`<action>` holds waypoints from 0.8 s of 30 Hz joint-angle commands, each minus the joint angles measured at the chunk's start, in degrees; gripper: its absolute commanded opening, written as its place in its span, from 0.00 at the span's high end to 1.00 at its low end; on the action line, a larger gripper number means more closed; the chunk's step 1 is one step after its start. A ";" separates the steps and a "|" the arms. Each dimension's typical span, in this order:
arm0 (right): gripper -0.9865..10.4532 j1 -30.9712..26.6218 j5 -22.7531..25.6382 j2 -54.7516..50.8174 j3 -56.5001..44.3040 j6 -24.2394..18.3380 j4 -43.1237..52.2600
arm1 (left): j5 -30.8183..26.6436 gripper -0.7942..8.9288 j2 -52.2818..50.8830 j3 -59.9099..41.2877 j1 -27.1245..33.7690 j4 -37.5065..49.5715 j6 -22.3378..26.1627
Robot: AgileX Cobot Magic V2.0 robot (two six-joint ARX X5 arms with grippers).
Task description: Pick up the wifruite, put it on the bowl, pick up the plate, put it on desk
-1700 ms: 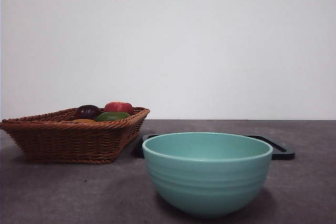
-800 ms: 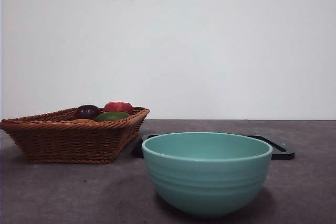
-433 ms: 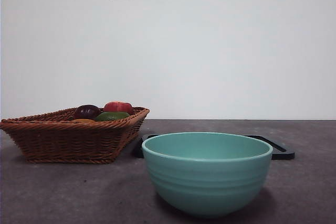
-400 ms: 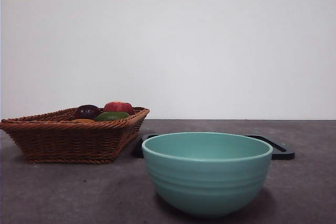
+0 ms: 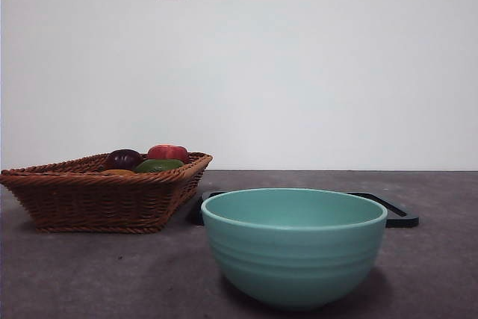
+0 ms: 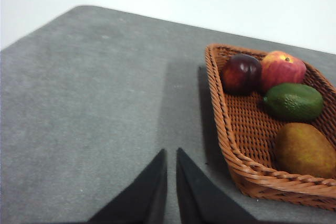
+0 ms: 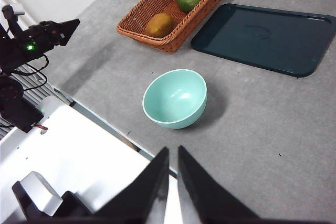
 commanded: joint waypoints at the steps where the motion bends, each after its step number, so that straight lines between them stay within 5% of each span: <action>1: 0.89 0.35 0.02 -0.17 0.52 0.02 0.59 | -0.63 0.89 -0.31 -1.20 -0.04 -1.07 -0.17; 24: 0.89 0.35 0.02 -0.17 0.52 0.02 0.59 | -0.74 0.89 -2.69 -1.18 -0.04 -1.79 0.31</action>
